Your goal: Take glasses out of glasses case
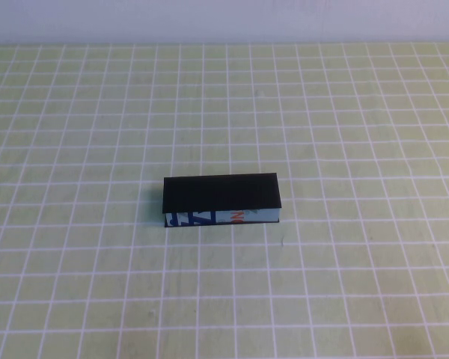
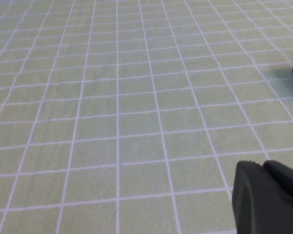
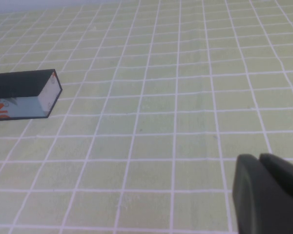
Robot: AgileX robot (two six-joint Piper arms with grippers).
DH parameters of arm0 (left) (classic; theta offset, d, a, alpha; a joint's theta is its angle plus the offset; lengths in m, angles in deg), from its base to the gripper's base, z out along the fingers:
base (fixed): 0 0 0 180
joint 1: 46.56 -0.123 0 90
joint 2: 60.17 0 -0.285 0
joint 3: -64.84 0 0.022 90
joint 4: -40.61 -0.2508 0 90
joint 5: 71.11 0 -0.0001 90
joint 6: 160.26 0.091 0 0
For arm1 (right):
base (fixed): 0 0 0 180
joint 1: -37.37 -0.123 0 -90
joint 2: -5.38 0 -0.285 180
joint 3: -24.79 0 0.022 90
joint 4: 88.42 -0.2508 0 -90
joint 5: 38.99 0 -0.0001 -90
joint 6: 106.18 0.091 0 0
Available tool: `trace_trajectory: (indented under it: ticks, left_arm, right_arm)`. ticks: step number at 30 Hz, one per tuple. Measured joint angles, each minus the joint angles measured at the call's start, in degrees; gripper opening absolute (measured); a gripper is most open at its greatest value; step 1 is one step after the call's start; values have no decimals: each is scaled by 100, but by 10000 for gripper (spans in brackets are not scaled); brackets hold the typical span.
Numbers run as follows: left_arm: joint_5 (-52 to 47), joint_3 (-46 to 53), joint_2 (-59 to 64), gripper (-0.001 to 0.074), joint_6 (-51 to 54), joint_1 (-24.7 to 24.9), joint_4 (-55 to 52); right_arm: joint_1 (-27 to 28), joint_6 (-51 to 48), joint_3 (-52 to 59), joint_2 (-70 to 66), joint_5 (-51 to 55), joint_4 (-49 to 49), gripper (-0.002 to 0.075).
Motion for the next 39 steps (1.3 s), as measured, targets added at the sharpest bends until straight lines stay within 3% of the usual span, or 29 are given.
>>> trace_trajectory:
  ticks: [6,15,22,29,39]
  left_arm:
    - [93,0,0,-4,0,0,406]
    - [937,0,0,-4,0,0,2888]
    - [1283,0,37,-4,0,0,3648]
    - [-188,-1092,1703,-4,198,0,3792]
    - [-2118,-3707,5330,-4,2221,0,3786]
  right_arm:
    - [0,0,0,0,0,0,-18]
    - [0,0,0,0,0,0,-18]
    - [0,0,0,0,0,0,-18]
    - [0,0,0,8,0,0,-18]
    - [0,0,0,21,0,0,-18]
